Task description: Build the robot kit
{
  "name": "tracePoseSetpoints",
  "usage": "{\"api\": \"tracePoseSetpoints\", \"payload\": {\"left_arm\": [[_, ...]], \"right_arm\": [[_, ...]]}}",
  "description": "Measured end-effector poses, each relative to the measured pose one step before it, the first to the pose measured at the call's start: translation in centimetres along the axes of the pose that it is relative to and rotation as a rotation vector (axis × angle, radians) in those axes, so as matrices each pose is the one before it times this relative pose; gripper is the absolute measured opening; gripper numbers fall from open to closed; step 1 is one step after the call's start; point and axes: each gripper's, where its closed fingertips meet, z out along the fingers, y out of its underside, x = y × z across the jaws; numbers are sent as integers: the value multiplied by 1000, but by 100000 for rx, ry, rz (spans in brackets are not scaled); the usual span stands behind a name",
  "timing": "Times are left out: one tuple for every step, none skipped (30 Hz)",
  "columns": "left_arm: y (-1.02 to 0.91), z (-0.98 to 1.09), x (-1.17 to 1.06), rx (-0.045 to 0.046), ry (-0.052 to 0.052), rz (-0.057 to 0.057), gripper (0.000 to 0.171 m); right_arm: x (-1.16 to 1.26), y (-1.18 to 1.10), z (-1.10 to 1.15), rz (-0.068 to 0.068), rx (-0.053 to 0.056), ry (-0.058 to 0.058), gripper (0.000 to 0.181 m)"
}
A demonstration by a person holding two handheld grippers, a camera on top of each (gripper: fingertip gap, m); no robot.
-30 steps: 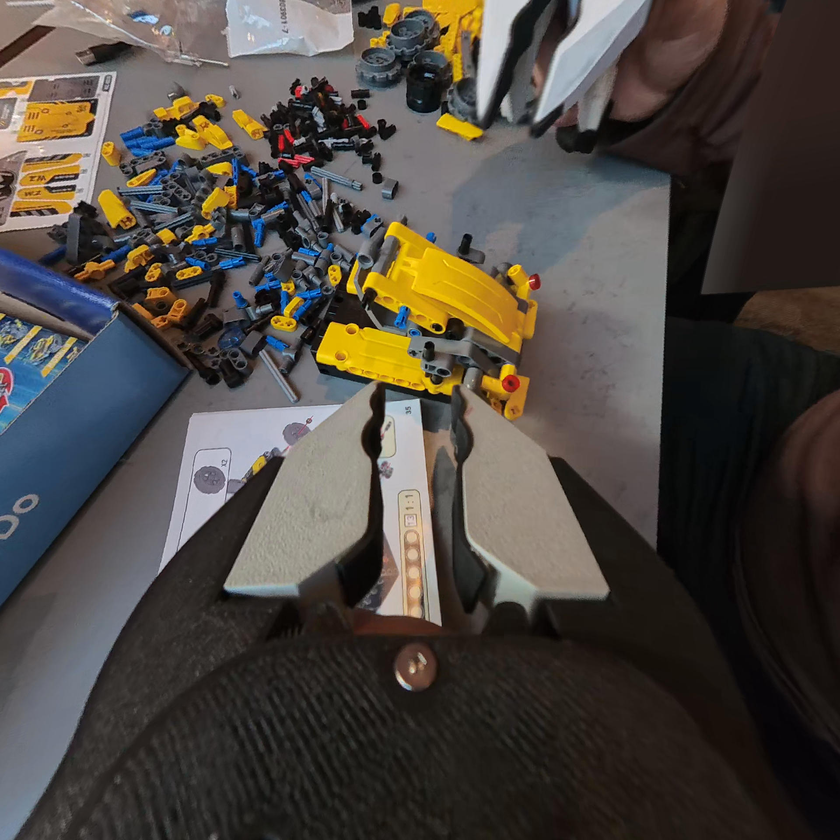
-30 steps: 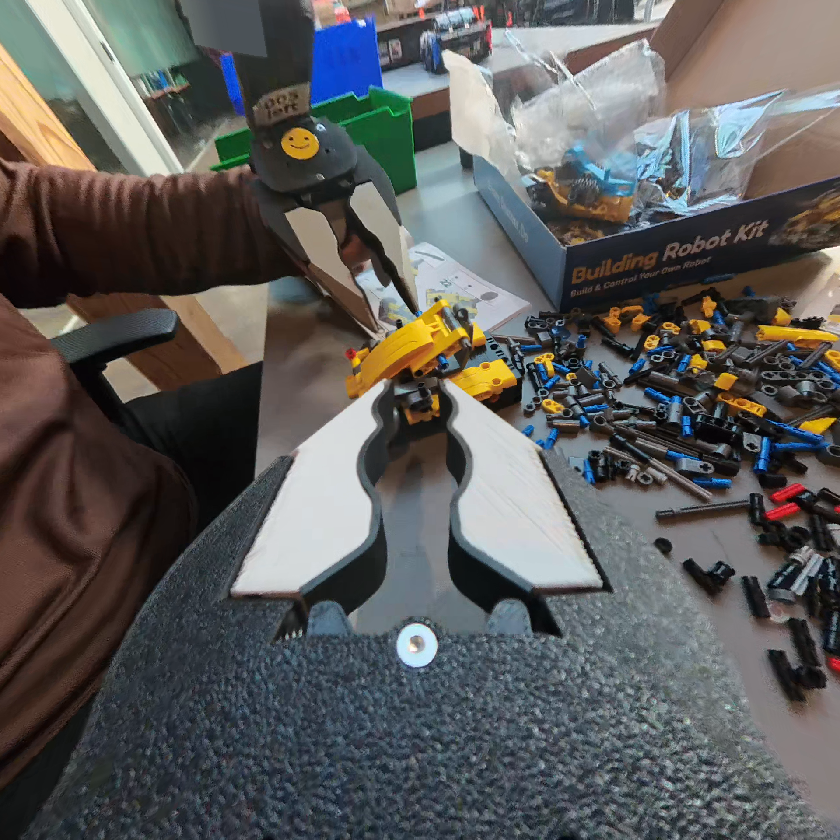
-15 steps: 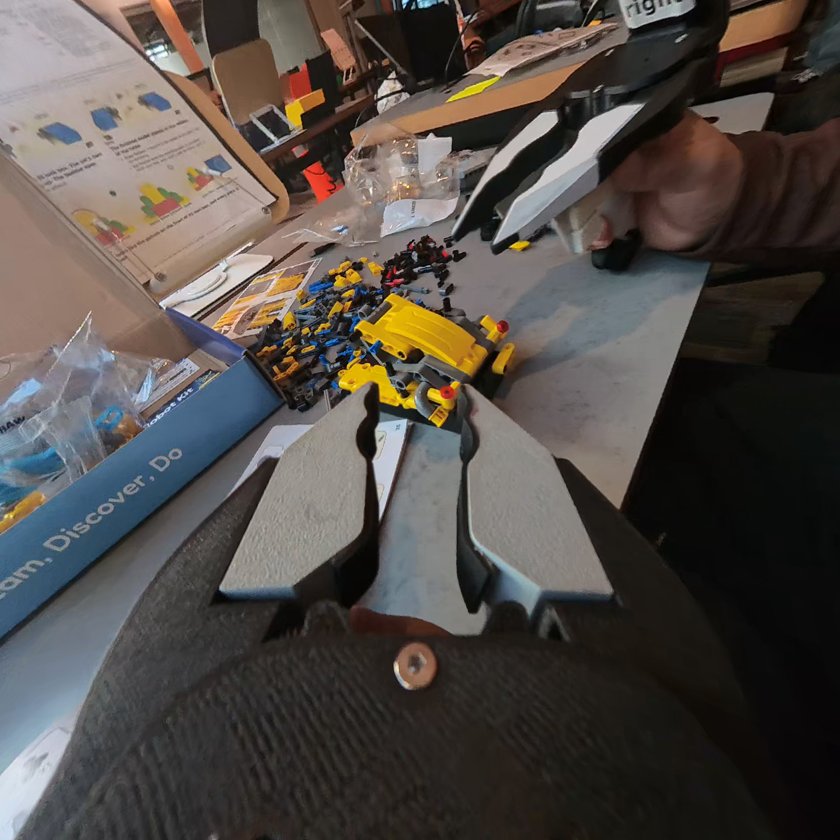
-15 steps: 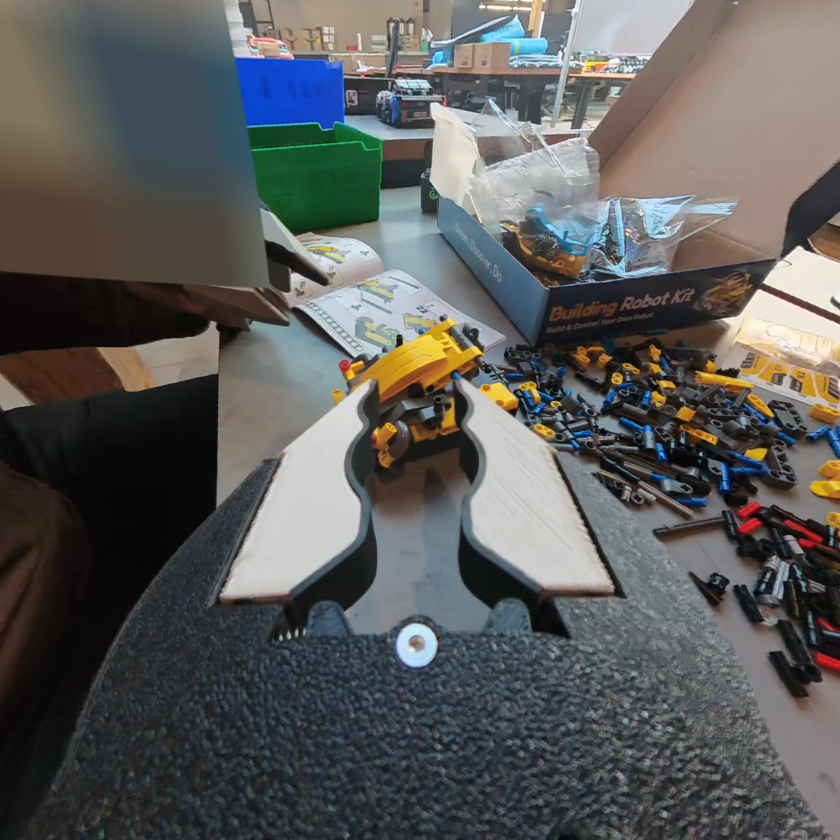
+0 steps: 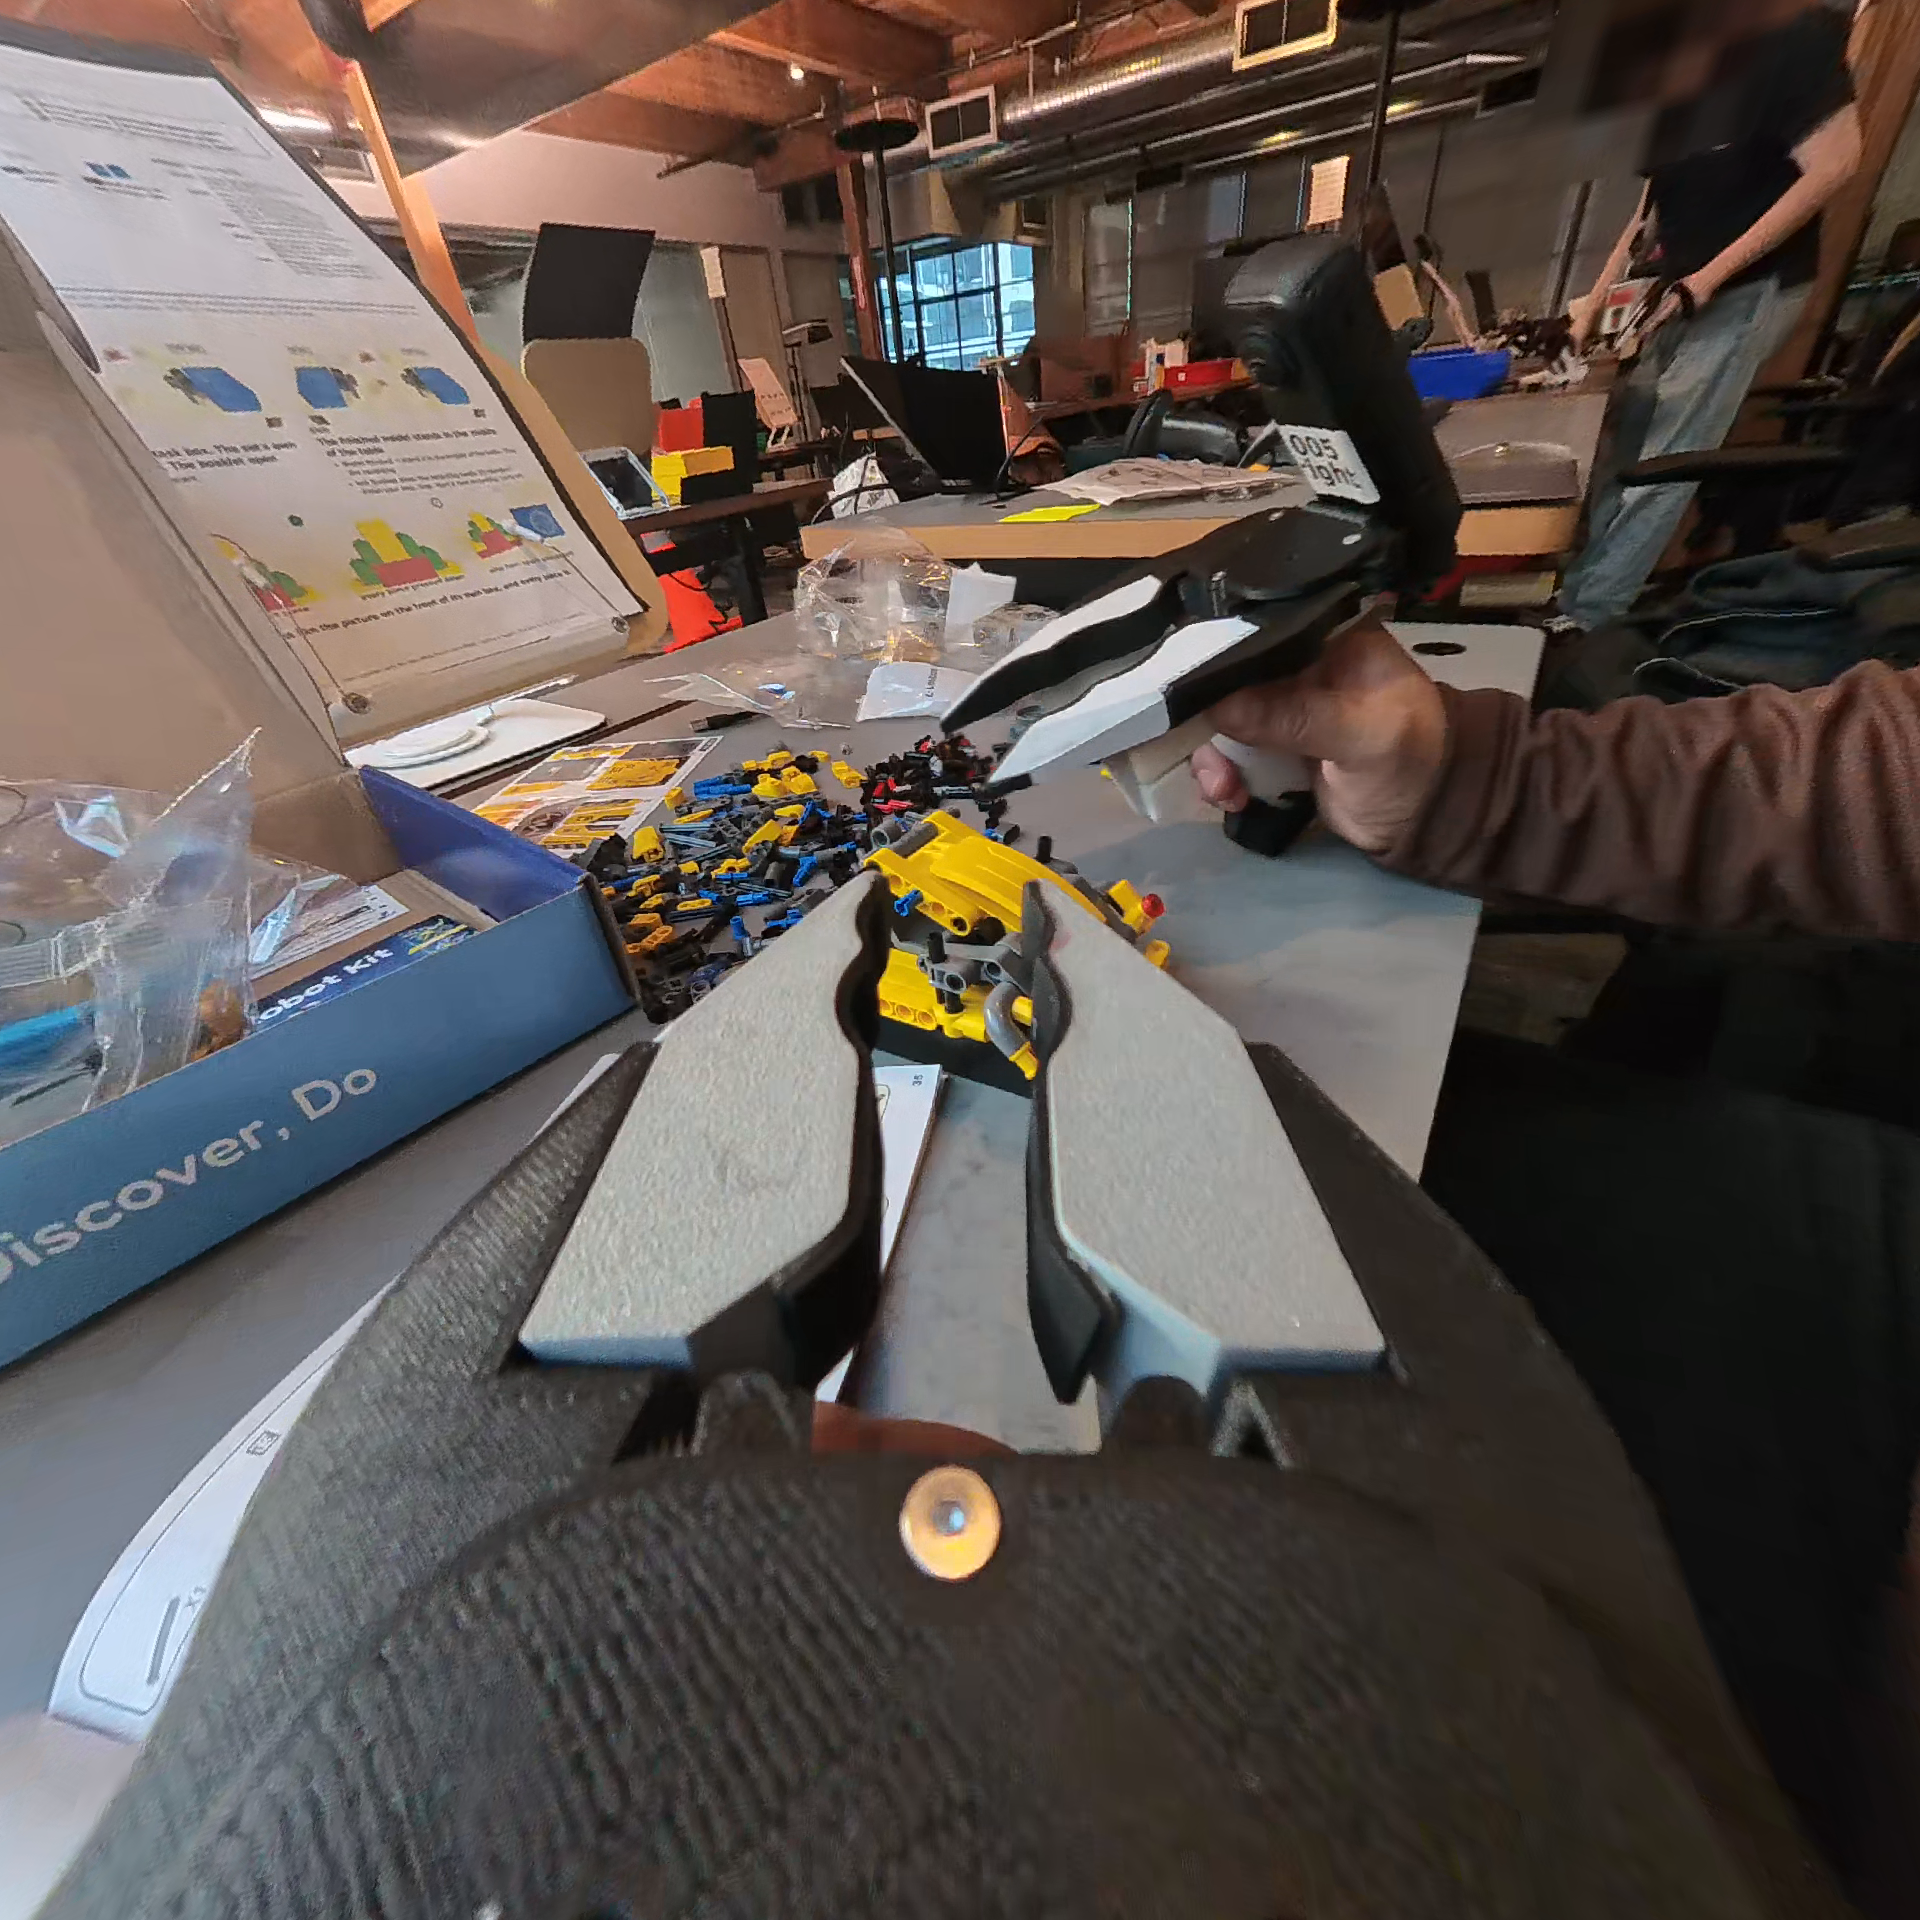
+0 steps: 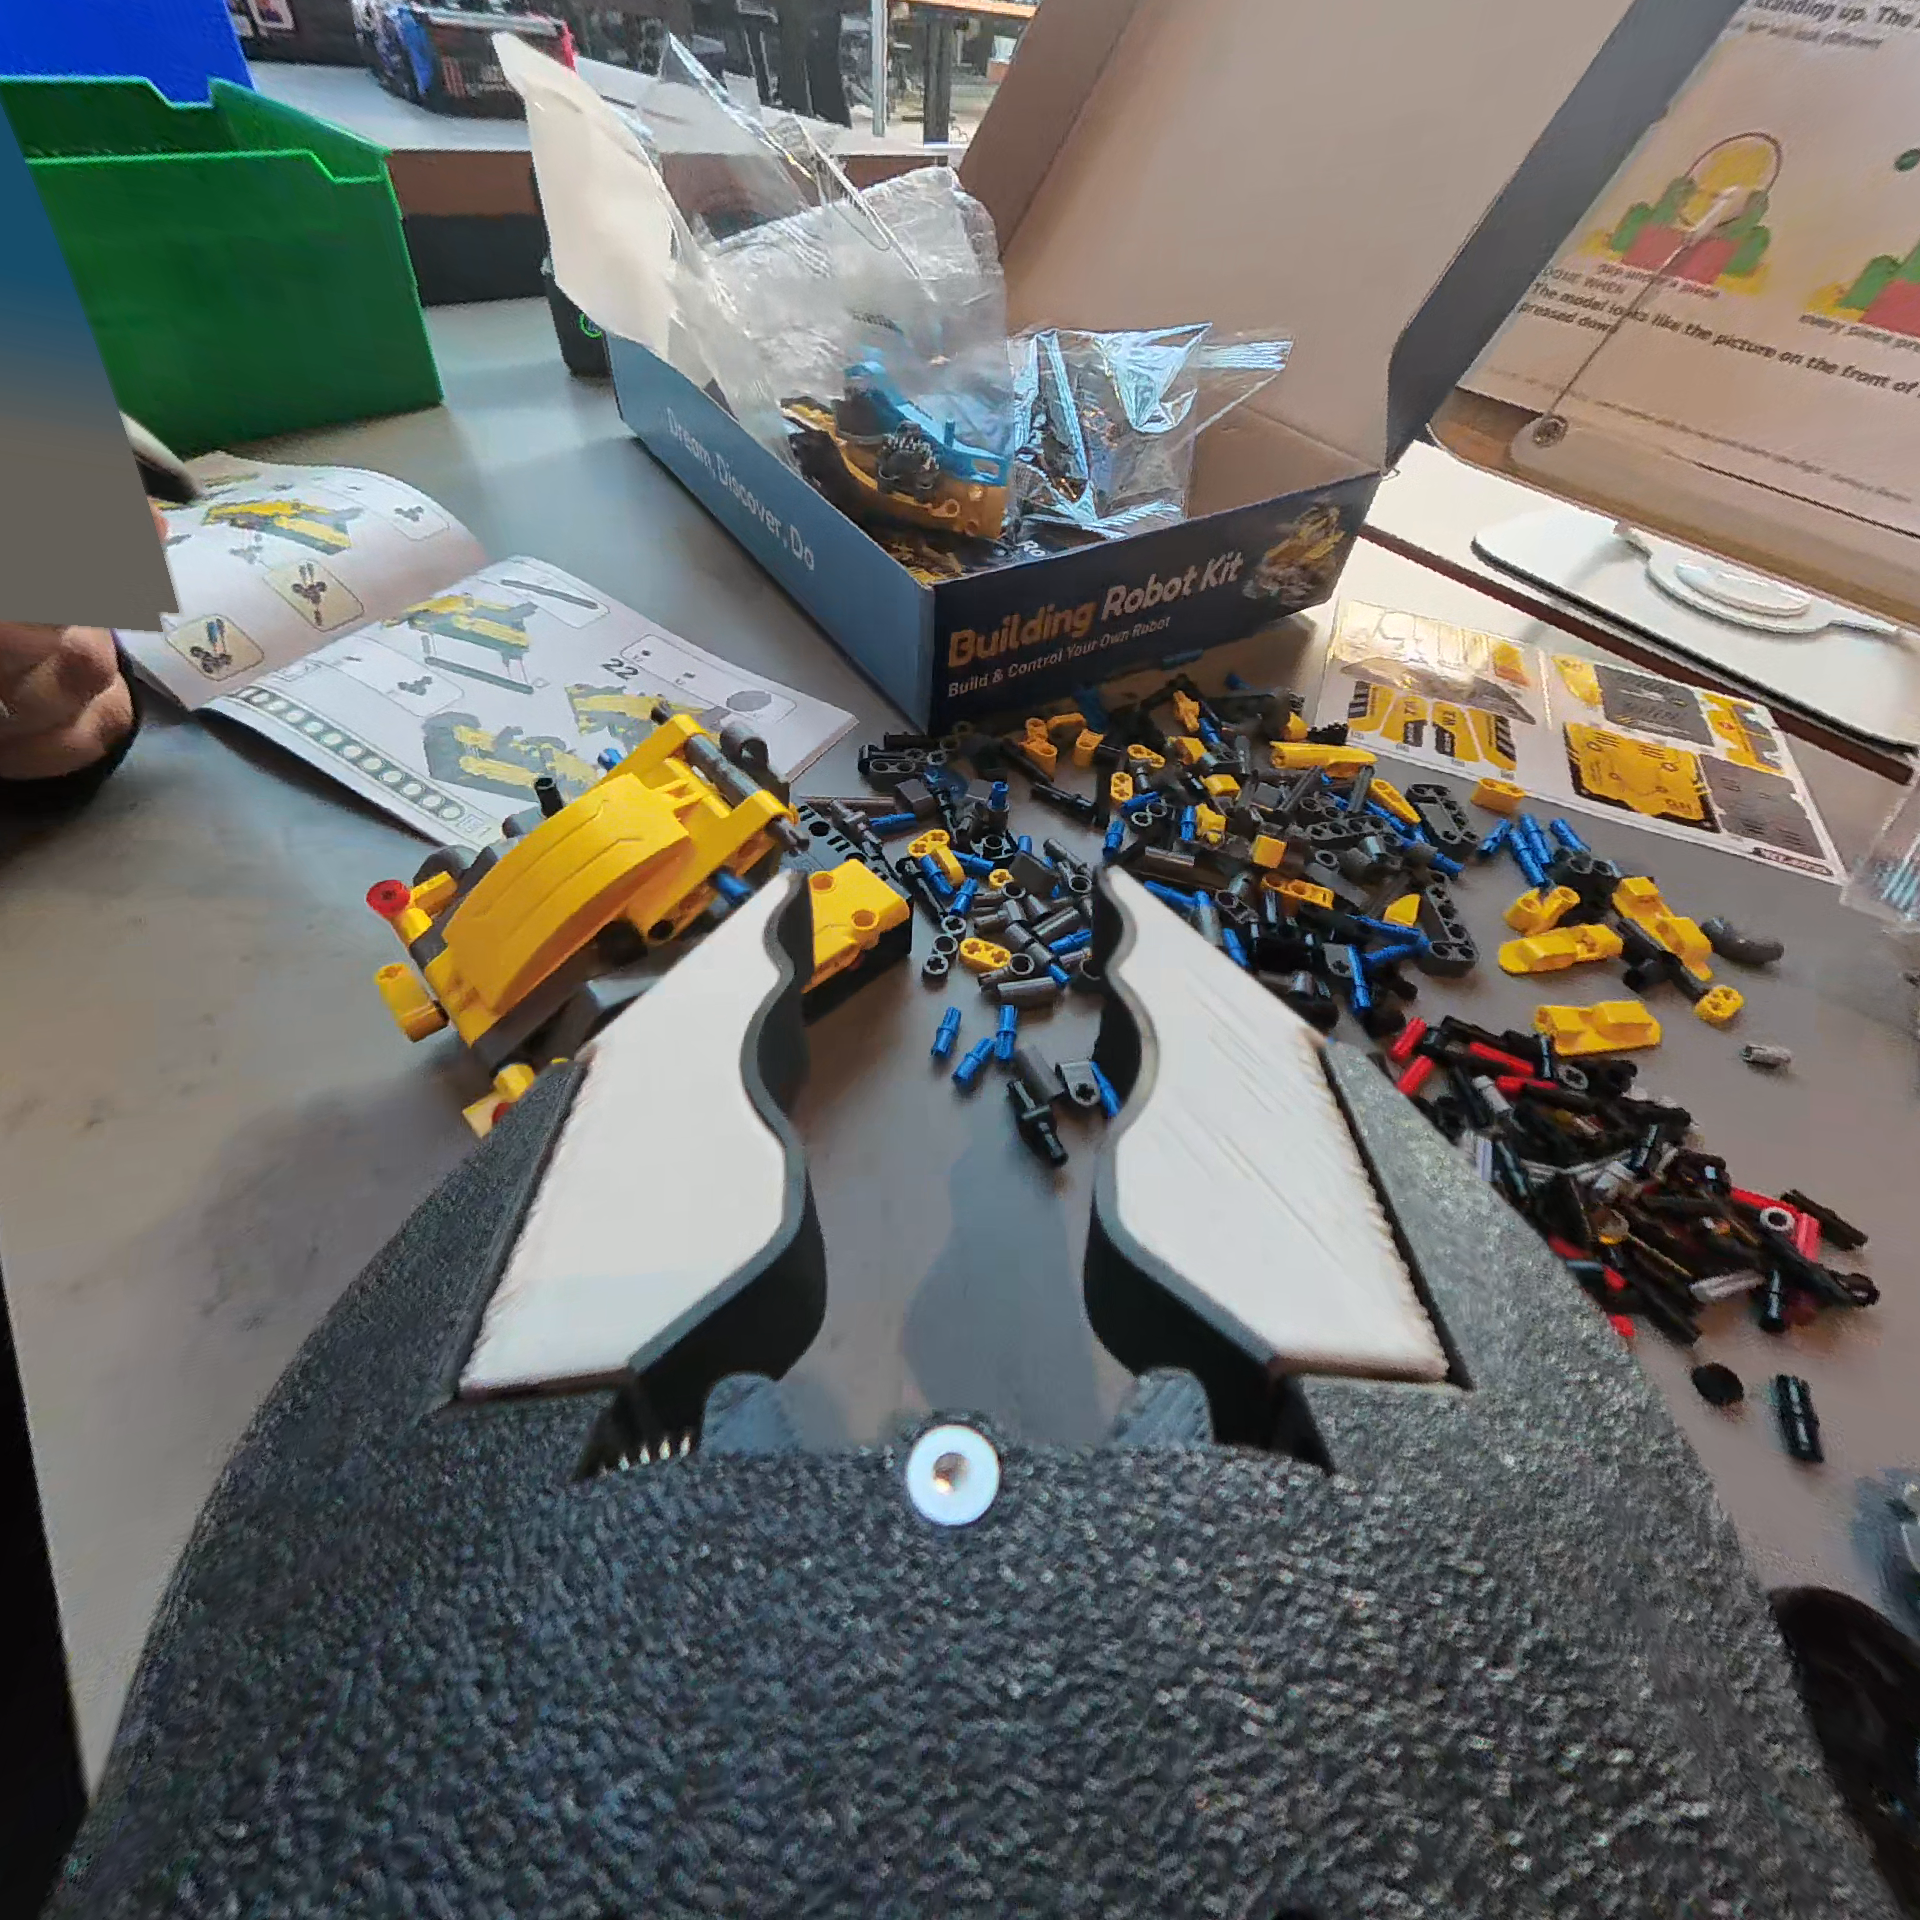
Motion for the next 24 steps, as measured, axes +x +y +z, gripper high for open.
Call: {"api": "tracePoseSetpoints", "payload": {"left_arm": [[-12,-7,18,108,-169,417,22],[21,8,70,-181,-64,756,22],[-6,-4,41,15,-243,657,23],[-79,-82,-82,596,-966,260,23],[-130,-137,-154,1088,-1246,-155,23],[-160,-209,-207,1270,-1453,-642,23],[-148,-218,-242,1101,-1649,-928,22],[-66,-144,-128,484,-900,-768,19],[89,12,96,-773,552,-164,17],[197,134,145,-1633,789,205,17],[239,199,109,-1951,686,209,19],[283,241,35,-2228,280,-28,22],[290,241,30,-2381,526,-300,25],[253,217,53,-2000,794,-431,26],[157,155,107,-1311,1126,-310,26],[97,117,185,-775,1774,-198,26],[47,133,190,-414,1943,-245,26],[13,123,124,-130,1729,-369,25],[-59,119,62,345,1325,-421,24],[-84,111,-26,616,791,-369,24],[-84,123,-92,605,273,-406,23],[-43,130,-24,280,661,-344,22],[2,126,45,-64,1054,-228,23],[22,105,37,-224,748,-48,23]], "right_arm": [[-154,-108,281,-68,50,-657,50],[-258,-79,212,-306,50,-1220,51],[-303,-62,119,-650,124,-1427,51],[-287,-24,49,-877,50,-1179,51],[-228,-38,14,-742,191,-1000,51],[-220,-87,7,-245,508,-1354,51],[-207,-123,15,355,754,-1605,51],[-159,-147,22,802,887,-1685,51],[-142,-167,-2,980,1024,-1680,51],[-130,-160,-35,972,1099,-1584,51],[-102,-140,-72,823,986,-1219,51],[-35,-121,-109,637,975,-664,51],[6,-132,-121,643,985,-358,51],[7,-82,-93,809,754,-495,51],[-44,-54,-83,952,494,-794,51],[-62,-28,-72,847,335,-762,51],[-56,-18,-91,510,290,-447,51],[-64,-7,-91,228,220,-216,51],[-53,-1,-89,41,98,49,51],[0,11,-52,-204,21,426,51],[33,16,-3,-358,-107,553,51],[37,64,64,-212,-538,326,51],[20,125,114,-7,-964,59,52],[20,121,114,-40,-950,42,52]]}}
